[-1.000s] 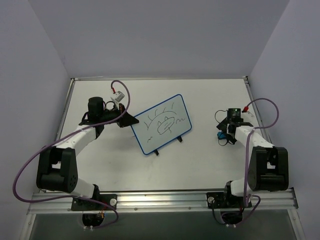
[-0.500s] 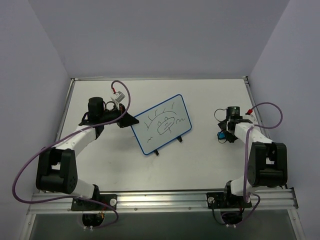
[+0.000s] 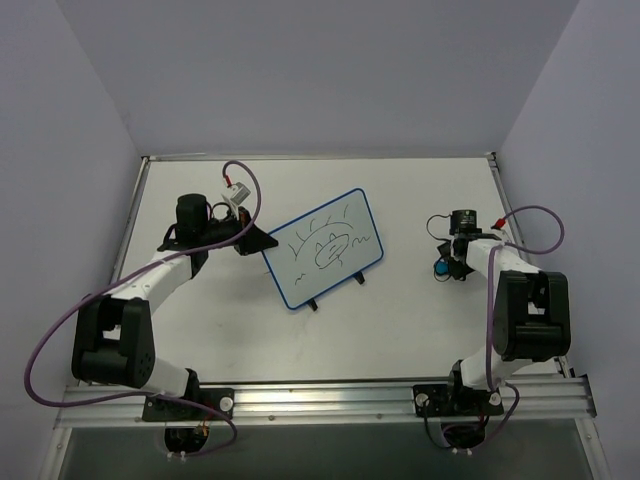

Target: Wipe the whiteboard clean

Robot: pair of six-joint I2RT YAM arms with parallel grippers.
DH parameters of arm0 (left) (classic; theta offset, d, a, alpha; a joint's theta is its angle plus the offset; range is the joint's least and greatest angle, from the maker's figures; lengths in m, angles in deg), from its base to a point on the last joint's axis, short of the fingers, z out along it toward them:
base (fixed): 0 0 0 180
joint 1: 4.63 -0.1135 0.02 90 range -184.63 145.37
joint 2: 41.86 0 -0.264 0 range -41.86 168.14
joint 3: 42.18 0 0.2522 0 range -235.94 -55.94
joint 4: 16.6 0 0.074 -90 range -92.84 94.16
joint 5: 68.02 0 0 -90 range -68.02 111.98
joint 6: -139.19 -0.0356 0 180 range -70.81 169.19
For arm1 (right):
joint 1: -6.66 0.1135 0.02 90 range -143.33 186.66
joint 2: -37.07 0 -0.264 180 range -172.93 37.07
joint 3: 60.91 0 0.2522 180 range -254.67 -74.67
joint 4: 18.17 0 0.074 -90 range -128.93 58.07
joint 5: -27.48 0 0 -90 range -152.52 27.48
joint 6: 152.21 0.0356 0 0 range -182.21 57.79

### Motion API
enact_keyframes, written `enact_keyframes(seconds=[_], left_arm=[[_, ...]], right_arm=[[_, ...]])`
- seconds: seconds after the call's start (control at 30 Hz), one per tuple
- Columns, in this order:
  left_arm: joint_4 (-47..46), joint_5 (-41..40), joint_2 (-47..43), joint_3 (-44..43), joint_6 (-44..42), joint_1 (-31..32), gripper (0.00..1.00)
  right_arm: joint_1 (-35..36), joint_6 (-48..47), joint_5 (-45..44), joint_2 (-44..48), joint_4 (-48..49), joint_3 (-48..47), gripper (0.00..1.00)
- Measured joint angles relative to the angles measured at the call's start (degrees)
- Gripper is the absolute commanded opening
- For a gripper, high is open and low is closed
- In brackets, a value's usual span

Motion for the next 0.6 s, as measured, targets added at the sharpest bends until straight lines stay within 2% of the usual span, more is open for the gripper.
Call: enact_keyframes(seconds=[0.07,0.13,0.33,0.6], left_arm=[[0.02,0.00,0.00,0.00,0.00,0.00,0.02],[0.02,0.00,0.00,0.00,0.00,0.00,0.02],[0.22,0.00,0.00,-0.09,-0.04,0.00,0.02],[0.31,0.00,0.00,-0.11,-0.20,0.00,0.02]], right_arm=[[0.00,0.13,-0.13,-0.13,0.17,0.00,0.38],[0.00,0.39,-0.20,-0.17,0.26,0.00,0.38],[0.07,0.98,0.33,-0.17,0.48,0.00,0.50],[0.07,1.73,0.42,2.38,-1.29,0.00,0.50]])
